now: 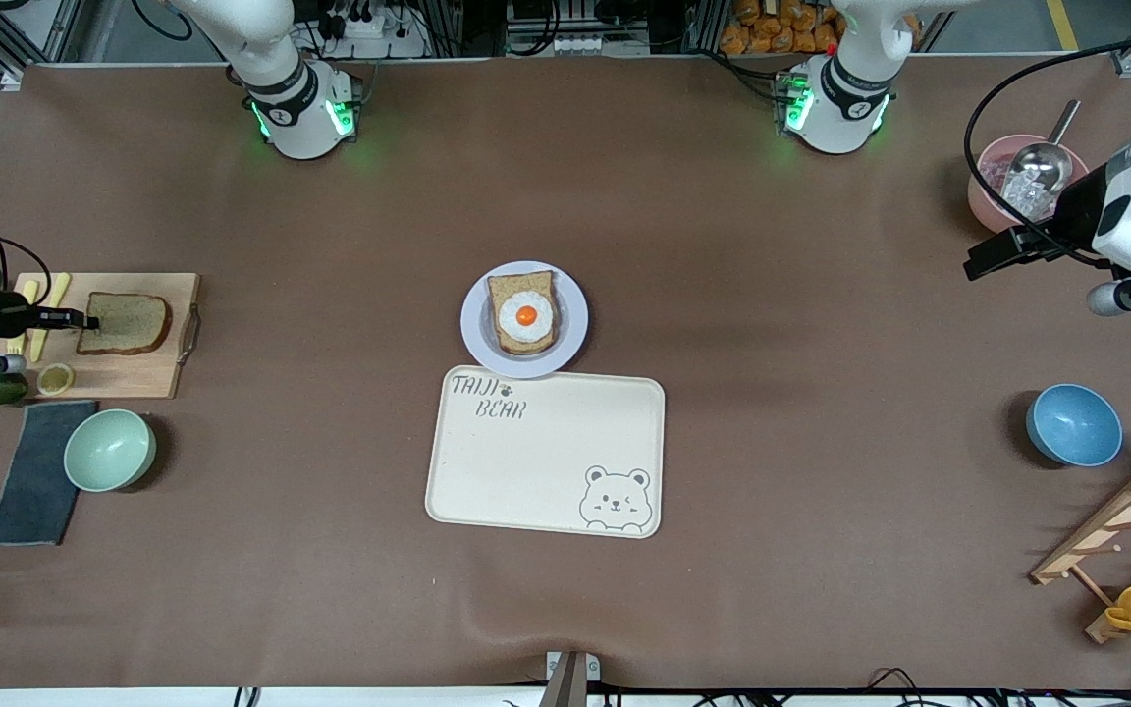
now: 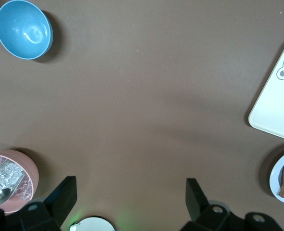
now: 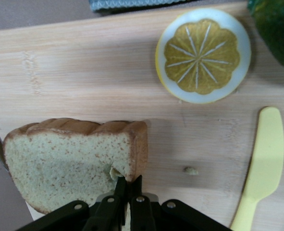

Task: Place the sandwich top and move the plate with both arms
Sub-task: 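Lower the right gripper and grasp the bread slice edge, then lift the bread slice with the right gripper toward the white plate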

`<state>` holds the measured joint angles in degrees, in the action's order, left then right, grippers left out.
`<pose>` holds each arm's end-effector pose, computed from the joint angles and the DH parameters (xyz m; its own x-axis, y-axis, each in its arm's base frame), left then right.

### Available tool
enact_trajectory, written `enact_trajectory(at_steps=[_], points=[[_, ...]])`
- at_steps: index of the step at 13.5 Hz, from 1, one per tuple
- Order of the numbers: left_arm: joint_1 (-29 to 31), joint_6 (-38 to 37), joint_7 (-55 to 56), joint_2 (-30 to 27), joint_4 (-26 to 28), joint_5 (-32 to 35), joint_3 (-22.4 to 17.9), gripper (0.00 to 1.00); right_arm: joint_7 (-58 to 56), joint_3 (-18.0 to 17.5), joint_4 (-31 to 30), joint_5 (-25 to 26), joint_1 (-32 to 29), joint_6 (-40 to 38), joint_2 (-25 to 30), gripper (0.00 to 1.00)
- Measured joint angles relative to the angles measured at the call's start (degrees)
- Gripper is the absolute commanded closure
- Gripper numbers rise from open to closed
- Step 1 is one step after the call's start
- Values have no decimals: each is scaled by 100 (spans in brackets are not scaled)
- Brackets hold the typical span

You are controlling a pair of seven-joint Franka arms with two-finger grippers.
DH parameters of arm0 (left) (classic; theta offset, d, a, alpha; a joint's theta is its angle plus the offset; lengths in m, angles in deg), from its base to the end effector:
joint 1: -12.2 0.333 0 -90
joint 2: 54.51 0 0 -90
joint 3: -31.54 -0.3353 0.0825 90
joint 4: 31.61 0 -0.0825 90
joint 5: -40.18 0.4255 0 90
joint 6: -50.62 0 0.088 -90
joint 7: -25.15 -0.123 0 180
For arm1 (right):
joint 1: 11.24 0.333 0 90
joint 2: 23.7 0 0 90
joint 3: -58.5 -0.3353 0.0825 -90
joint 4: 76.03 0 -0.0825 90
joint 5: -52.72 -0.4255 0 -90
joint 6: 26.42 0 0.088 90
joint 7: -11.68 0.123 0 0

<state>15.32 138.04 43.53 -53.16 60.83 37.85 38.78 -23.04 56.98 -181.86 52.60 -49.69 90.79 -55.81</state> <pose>0.5923 -0.0471 0.5887 0.9623 0.2445 -0.1188 0.2470 -0.9690 0.0064 0.5061 -0.3805 0.1664 0.9594 -0.0084 -0.2820 -0.0715 -0.9742 -0.2143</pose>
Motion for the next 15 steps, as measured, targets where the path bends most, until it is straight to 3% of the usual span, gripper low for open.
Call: enact_trajectory(at_steps=[6,15], points=[[0,28,0,45,1,0,0,0,3,-120,375,-29,1,-571,43,100],[1,33,0,53,1,0,-1,0,162,-284,1205,-875,422,-2315,487,100]])
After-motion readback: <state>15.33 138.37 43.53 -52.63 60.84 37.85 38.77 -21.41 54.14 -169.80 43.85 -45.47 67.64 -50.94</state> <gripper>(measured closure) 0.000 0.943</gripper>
